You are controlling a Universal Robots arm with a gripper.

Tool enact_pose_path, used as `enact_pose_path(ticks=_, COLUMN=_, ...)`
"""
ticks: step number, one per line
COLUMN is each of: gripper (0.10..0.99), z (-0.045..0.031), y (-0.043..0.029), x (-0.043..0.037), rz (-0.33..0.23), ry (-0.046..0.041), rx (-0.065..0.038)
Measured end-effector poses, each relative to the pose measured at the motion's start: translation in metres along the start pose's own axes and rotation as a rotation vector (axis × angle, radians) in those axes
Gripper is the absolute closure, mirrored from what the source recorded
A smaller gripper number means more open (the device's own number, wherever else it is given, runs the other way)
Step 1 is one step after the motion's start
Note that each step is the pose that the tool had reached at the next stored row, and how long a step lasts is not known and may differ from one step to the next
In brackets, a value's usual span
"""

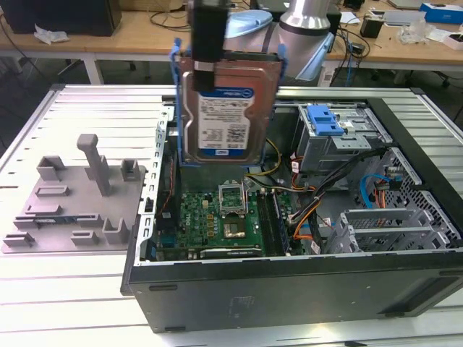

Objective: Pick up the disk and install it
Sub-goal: 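Pick up the disk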

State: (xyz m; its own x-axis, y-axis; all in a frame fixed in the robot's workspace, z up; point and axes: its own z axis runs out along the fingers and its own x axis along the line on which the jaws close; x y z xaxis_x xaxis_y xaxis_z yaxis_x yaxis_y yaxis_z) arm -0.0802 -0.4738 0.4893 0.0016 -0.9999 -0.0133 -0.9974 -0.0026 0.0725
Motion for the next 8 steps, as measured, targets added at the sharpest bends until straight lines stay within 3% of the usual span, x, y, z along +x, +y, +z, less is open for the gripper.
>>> enact_pose_path(ticks=1, gripper=0.718, z=-0.0007, y=-0.012, x=0.0017, rz=0.0, ry=-0.0003, rx=0.0)
enact_pose_path(ticks=6, gripper=0.718, z=-0.0023, y=-0.0379, x=0.0053, rz=0.0, ry=-0.0013, rx=0.0)
enact_pose_path(ticks=8, gripper=0.718, z=-0.0034, y=-0.0555, x=0.0076, rz=0.0, ry=-0.0027, rx=0.0)
